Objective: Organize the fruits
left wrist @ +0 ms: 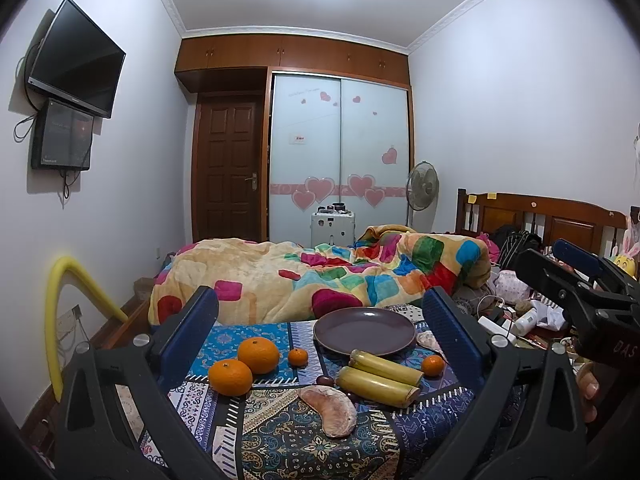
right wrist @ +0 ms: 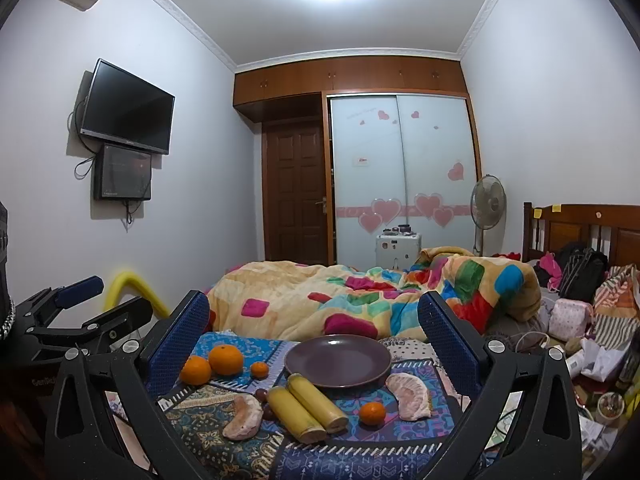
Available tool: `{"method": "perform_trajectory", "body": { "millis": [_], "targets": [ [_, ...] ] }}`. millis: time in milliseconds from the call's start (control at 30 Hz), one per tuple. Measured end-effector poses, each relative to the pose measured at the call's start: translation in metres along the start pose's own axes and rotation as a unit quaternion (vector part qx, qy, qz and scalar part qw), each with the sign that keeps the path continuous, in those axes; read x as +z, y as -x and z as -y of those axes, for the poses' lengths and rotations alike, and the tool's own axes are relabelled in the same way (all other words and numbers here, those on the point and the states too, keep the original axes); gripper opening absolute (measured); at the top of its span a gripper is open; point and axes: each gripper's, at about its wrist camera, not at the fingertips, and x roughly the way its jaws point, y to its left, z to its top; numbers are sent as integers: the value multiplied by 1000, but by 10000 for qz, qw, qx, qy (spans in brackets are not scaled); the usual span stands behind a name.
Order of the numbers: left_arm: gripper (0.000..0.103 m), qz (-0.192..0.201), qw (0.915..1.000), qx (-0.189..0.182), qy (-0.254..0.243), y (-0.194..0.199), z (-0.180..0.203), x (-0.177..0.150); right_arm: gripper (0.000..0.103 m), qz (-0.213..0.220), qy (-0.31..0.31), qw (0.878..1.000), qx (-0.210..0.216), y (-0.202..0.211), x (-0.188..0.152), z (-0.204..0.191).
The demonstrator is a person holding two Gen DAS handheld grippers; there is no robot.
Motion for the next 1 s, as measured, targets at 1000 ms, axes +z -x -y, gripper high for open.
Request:
{"method": "perform_trajectory", "body": {
  "millis": [1000],
  "targets": [
    [103, -79, 10000, -55, -21, -3, 3, -3, 103, 10, -12, 10000, -1, 1, 0, 1]
  ]
}}
